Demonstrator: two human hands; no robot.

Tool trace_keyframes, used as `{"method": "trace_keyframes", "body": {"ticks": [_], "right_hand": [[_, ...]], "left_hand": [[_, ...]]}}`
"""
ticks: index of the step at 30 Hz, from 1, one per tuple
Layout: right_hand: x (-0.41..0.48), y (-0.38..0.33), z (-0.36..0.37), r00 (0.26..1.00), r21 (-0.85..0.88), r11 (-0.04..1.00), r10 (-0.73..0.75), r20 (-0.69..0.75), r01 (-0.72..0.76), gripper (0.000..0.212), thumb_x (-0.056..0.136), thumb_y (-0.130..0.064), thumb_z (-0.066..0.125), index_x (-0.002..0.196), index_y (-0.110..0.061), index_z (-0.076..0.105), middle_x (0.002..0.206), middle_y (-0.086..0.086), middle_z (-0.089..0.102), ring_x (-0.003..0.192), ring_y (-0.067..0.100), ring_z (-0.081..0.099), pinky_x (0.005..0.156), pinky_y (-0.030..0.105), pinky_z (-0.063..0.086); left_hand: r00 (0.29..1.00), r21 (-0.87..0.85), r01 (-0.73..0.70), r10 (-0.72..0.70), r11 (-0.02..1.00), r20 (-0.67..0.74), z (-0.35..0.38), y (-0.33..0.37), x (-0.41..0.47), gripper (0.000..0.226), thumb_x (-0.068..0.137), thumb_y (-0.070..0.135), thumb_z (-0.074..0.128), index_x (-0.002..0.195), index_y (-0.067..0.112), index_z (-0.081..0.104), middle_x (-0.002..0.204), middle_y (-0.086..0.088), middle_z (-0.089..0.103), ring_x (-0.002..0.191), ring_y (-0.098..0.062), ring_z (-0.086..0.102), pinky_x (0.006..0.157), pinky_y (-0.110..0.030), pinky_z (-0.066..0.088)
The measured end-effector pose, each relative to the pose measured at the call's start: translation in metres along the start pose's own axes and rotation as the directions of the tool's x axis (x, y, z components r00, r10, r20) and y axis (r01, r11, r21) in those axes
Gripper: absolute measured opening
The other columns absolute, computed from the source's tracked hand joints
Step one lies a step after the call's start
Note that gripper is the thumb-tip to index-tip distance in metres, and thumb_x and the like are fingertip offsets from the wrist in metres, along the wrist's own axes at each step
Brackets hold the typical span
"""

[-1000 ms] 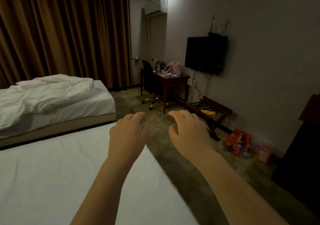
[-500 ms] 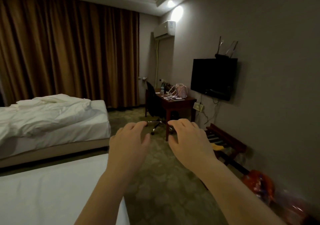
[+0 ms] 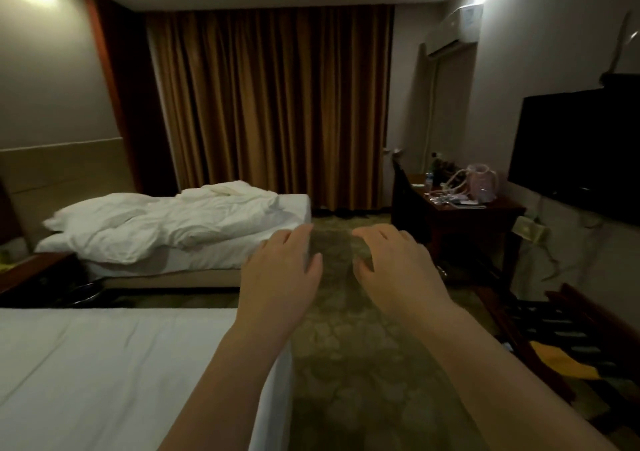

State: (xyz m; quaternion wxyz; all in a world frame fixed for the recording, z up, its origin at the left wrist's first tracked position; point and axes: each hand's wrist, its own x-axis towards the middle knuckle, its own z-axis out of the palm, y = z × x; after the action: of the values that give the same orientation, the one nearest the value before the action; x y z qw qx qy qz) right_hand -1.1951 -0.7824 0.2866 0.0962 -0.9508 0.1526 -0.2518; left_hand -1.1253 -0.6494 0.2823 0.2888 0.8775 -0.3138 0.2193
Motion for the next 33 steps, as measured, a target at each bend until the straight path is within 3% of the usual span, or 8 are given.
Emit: {"method": "trace_keyframes", "body": {"ticks": [6, 13, 25, 33], "right_hand": [[0.067, 0.043, 0.023, 0.998, 0.061, 0.997, -0.057, 0.019, 0.055, 0.045, 0.098, -0.038, 0.045, 0.142, -0.031, 0.036, 0.142, -0.006, 0.041, 0.128, 0.014, 0.039, 0.103, 0.03, 0.034], [0.18, 0.066, 0.081, 0.996, 0.136, 0.987, -0.089, 0.016, 0.086, 0.045, 0.098, -0.037, 0.045, 0.142, -0.03, 0.037, 0.142, -0.006, 0.042, 0.127, 0.014, 0.04, 0.104, 0.031, 0.034], [0.417, 0.115, 0.23, 0.992, 0.199, 0.978, 0.045, 0.12, -0.069, 0.04, 0.099, -0.036, 0.045, 0.138, -0.03, 0.042, 0.143, -0.006, 0.043, 0.129, 0.014, 0.04, 0.106, 0.033, 0.034], [0.596, 0.145, 0.367, 0.964, 0.305, 0.952, -0.091, 0.248, 0.011, 0.039, 0.098, -0.039, 0.046, 0.136, -0.031, 0.044, 0.137, -0.004, 0.048, 0.119, 0.016, 0.048, 0.098, 0.033, 0.044]], "left_hand": [[0.999, 0.113, 0.046, -0.047, 0.993, 0.009, 0.047, 0.01, 0.053, 0.044, 0.098, 0.038, 0.042, 0.141, 0.032, 0.036, 0.137, 0.007, 0.046, 0.122, -0.012, 0.044, 0.099, -0.028, 0.036], [0.995, 0.152, 0.088, -0.093, 0.984, 0.023, 0.112, -0.03, 0.15, 0.045, 0.098, 0.04, 0.042, 0.141, 0.032, 0.036, 0.138, 0.007, 0.047, 0.125, -0.013, 0.042, 0.102, -0.028, 0.034], [0.976, 0.099, 0.185, -0.194, 0.978, 0.098, 0.265, -0.155, 0.357, 0.04, 0.098, 0.038, 0.044, 0.137, 0.032, 0.044, 0.135, 0.008, 0.052, 0.122, -0.011, 0.047, 0.102, -0.031, 0.036], [0.949, 0.171, 0.306, -0.314, 0.937, 0.021, 0.376, -0.254, 0.491, 0.034, 0.097, 0.031, 0.048, 0.129, 0.025, 0.056, 0.119, 0.006, 0.063, 0.106, -0.011, 0.057, 0.093, -0.027, 0.044]]}}
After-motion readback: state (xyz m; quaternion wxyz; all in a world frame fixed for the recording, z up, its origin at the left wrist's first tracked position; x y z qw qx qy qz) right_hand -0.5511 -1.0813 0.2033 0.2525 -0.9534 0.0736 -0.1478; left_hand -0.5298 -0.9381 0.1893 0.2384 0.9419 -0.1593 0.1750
